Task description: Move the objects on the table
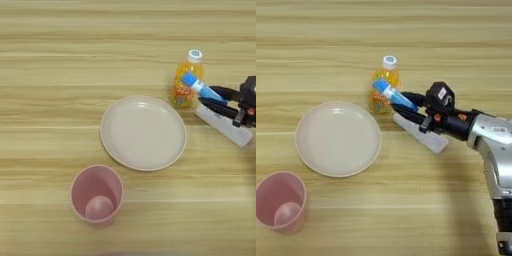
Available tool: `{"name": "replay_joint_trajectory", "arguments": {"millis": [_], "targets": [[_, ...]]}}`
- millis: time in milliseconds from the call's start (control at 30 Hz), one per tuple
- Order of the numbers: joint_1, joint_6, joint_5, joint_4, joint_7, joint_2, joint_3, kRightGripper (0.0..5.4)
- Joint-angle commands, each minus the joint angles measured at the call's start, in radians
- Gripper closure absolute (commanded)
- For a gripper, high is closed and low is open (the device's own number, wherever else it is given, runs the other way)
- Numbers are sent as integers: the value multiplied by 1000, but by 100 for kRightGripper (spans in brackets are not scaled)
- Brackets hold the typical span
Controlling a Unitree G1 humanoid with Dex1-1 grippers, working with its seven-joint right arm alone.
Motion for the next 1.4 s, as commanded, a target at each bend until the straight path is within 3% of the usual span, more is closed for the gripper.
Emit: {"name": "replay_joint_trajectory", "arguments": {"millis": [33, 567, 1400], "targets": [[-42, -59, -15, 14, -9, -56, -19, 401], [-38, -96, -112, 135, 4, -61, 40, 401], [-42, -90, -189, 203, -29, -54, 94, 401]]}}
